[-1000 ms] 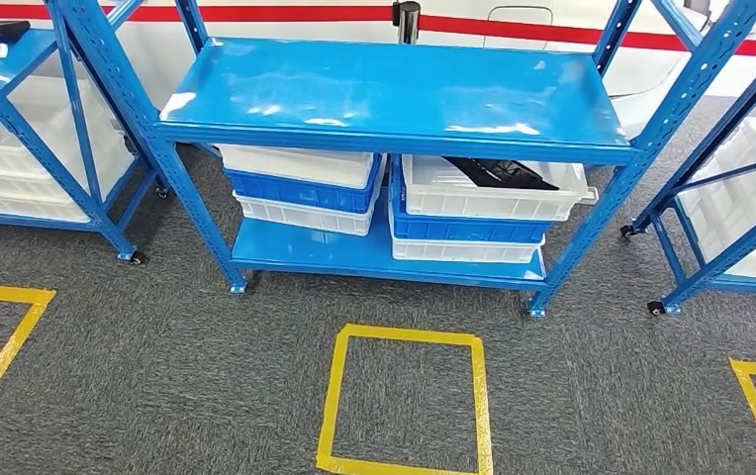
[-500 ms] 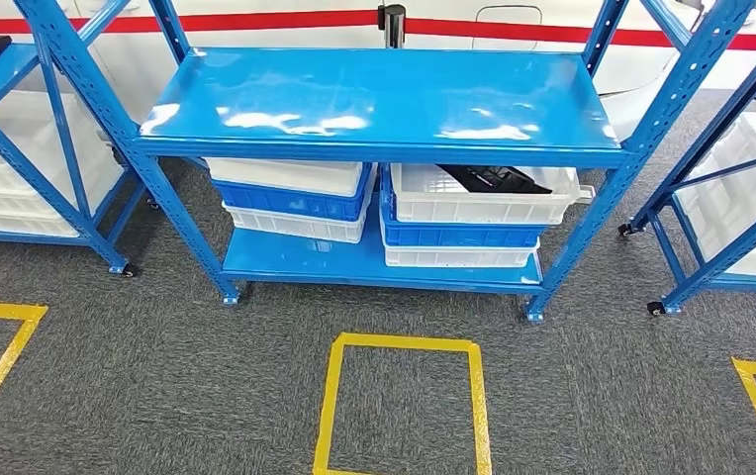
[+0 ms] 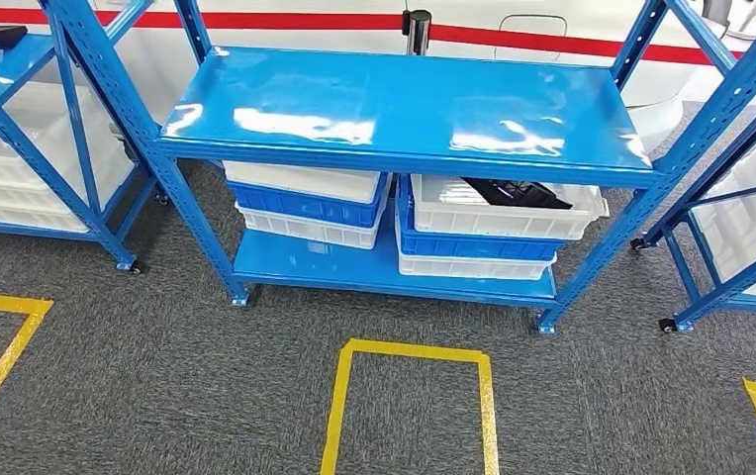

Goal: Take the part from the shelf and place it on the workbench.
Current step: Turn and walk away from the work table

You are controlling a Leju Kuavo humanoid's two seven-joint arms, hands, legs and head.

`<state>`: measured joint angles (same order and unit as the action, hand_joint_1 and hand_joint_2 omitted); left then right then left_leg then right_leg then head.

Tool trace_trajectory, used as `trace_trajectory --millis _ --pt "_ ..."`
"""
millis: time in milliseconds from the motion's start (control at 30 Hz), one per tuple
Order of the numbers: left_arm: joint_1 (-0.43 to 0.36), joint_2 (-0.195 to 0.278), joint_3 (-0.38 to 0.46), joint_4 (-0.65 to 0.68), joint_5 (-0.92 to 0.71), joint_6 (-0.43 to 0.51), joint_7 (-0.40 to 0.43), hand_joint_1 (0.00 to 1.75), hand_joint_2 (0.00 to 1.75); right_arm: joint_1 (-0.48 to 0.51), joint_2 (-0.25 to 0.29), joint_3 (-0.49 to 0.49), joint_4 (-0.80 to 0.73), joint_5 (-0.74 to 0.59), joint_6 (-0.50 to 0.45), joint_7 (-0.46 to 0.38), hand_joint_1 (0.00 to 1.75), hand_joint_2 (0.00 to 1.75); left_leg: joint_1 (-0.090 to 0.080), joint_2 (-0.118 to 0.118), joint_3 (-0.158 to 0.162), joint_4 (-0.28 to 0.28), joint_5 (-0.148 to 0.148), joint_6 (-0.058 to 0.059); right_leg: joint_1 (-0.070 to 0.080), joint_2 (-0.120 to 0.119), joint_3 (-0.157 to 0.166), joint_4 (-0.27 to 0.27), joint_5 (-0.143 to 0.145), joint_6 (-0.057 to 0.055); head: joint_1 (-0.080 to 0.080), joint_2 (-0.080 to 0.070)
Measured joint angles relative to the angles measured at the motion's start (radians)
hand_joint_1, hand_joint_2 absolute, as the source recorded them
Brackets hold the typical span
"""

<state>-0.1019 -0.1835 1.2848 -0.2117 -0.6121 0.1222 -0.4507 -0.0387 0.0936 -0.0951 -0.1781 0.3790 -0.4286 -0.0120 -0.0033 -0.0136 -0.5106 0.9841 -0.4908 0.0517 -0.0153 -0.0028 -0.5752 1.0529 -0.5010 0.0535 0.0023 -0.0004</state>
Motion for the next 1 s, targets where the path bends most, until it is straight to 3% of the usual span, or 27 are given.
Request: trace_trajectory --millis 67,200,300,333,367,400,467,533,667,833,967,1000 --pt "-0.001 0.000 -0.005 0.000 -0.005 0.009 0.010 0.00 0.00 -0.001 0.000 -0.001 0.000 0.001 0.002 -0.004 0.00 0.00 -0.004 -0.001 0.004 0.005 -0.011 -0.009 0.002 0.000 0.021 -0.049 0.027 -0.014 -0.002 0.000" --pt "-0.001 0.001 -0.008 0.000 -0.007 0.023 0.026 0.00 0.00 -0.001 0.000 -0.001 0.000 0.007 0.006 -0.007 0.00 0.00 0.002 0.002 -0.006 0.039 -0.040 -0.029 -0.009 0.000 0.026 -0.054 0.029 -0.042 -0.005 0.000" --pt "0.000 0.001 -0.009 0.000 -0.008 0.028 0.031 0.00 0.00 -0.001 0.002 -0.001 0.000 0.012 0.011 -0.007 0.00 0.00 0.013 0.006 -0.093 0.213 -0.129 -0.048 -0.012 -0.001 0.028 -0.055 0.027 -0.055 -0.009 0.000" --pt "0.000 0.001 -0.009 0.000 -0.008 0.030 0.032 0.00 0.00 -0.001 0.002 -0.001 0.000 0.013 0.013 -0.007 0.00 0.00 0.017 0.006 -0.124 0.269 -0.147 -0.053 -0.011 -0.001 0.028 -0.055 0.027 -0.056 -0.009 0.000" --pt "0.001 0.001 -0.009 0.000 -0.008 0.032 0.033 0.00 0.00 -0.001 0.002 -0.001 0.000 0.014 0.014 -0.007 0.00 0.00 0.020 0.007 -0.142 0.294 -0.145 -0.056 -0.011 0.000 0.029 -0.055 0.026 -0.057 -0.009 0.000" --pt "0.002 0.002 -0.009 0.000 -0.008 0.035 0.034 0.00 0.00 -0.001 0.003 -0.001 0.000 0.014 0.015 -0.007 0.00 0.00 0.022 0.008 -0.140 0.279 -0.123 -0.057 -0.012 0.000 0.030 -0.055 0.026 -0.056 -0.009 0.000" --pt "0.001 0.002 -0.009 0.000 -0.009 0.037 0.036 0.00 0.00 -0.001 0.004 -0.001 0.000 0.015 0.015 -0.007 0.00 0.00 0.026 0.011 -0.087 0.152 -0.045 -0.057 -0.013 0.002 0.035 -0.055 0.024 -0.053 -0.010 0.000" --pt "-0.001 0.003 -0.010 0.000 -0.009 0.037 0.037 0.00 0.00 -0.002 0.005 -0.001 0.000 0.016 0.015 -0.007 0.00 0.00 0.023 0.012 -0.037 0.041 0.000 -0.051 -0.008 0.002 0.037 -0.054 0.020 -0.045 -0.009 0.000" --pt "0.000 0.002 -0.013 0.000 -0.010 0.038 0.039 0.00 0.00 -0.002 0.005 -0.001 0.000 0.018 0.015 -0.007 0.00 0.00 0.011 0.009 -0.026 0.015 0.003 -0.045 0.006 0.002 0.029 -0.051 0.011 -0.036 -0.007 0.000" --pt "0.001 0.004 -0.015 0.000 -0.013 0.040 0.040 0.00 0.00 -0.001 0.005 -0.001 0.000 0.019 0.016 -0.002 0.00 0.00 -0.003 0.008 -0.027 0.016 0.004 -0.031 -0.001 0.002 0.039 -0.057 0.018 -0.025 -0.008 0.000" --pt "0.001 0.004 -0.017 0.000 -0.025 0.037 0.044 0.00 1.75 -0.001 0.005 -0.001 0.000 0.013 0.017 0.001 0.00 0.00 -0.004 0.008 -0.028 0.016 0.004 -0.028 -0.002 0.002 0.041 -0.061 0.019 -0.023 -0.007 0.000" --pt "0.001 0.004 -0.019 0.000 -0.028 0.037 0.046 0.00 1.75 -0.001 0.005 -0.001 0.000 0.012 0.017 0.001 0.00 0.00 -0.005 0.008 -0.028 0.016 0.003 -0.027 -0.003 0.002 0.041 -0.062 0.019 -0.023 -0.007 0.000"
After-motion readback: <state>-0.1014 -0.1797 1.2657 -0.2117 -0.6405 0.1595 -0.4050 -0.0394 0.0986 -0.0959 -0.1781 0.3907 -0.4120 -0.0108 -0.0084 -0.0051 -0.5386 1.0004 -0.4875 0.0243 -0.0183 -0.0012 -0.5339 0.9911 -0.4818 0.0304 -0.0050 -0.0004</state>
